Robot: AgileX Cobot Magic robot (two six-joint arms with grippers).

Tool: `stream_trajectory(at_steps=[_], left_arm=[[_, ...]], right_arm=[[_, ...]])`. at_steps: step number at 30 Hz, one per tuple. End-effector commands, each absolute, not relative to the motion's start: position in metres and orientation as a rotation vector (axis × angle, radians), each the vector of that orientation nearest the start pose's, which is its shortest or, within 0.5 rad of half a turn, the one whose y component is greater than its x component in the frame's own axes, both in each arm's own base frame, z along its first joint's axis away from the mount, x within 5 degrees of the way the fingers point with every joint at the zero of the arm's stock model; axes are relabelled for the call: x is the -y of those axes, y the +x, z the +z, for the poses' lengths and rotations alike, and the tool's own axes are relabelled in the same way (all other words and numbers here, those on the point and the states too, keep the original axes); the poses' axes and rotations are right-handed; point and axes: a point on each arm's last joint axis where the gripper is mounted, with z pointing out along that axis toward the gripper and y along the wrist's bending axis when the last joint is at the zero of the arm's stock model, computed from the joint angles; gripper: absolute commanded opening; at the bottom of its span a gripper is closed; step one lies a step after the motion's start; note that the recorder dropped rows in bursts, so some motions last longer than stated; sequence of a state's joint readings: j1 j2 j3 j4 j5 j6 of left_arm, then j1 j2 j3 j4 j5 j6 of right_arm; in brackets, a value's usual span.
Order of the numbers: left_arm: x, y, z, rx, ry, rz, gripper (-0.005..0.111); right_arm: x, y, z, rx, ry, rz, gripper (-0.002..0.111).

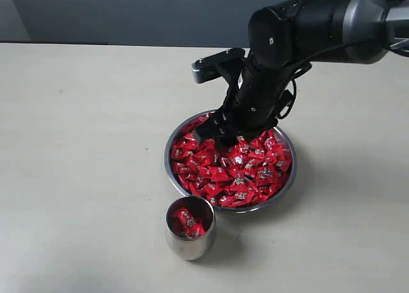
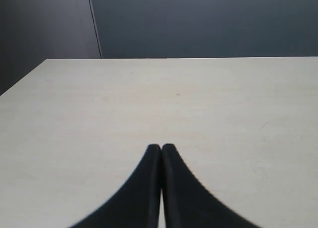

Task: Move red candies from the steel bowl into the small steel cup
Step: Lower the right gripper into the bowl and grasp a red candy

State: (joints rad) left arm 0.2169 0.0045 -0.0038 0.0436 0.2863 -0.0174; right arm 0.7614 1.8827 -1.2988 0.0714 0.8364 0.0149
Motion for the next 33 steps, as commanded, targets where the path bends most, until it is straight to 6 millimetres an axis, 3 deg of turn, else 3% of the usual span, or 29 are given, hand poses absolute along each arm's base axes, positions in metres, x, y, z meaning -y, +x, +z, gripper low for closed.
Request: stream_trajectory(at_steps=[1,13,20,28,33], left_arm=[[-0.013,0.053,0.187,-1.762,-0.181,0.186,0.0],[-0.013,0.053,0.187,-1.762,-0.181,0.186,0.0],[-0.013,0.053,0.187,-1.762,-0.181,0.186,0.0],[-0.013,0.053,0.187,-1.762,-0.181,0.186,0.0],[-0.013,0.053,0.187,-1.762,-0.181,0.186,0.0]], right_arm=[[-0.265,0.273,0.177,-2.785,-1.007,0.218,0.053],[-0.274,0.273,0.177,-2.776,-0.923,0.351,0.053],[-0.275,0.275,0.164,-2.802,-0.928,0.336,0.034],[-0.276,0.274,0.154,-2.836,-0.929,0.332,0.048],[-0.277,0.273,0.151,-2.859,-0.922,0.339,0.048]])
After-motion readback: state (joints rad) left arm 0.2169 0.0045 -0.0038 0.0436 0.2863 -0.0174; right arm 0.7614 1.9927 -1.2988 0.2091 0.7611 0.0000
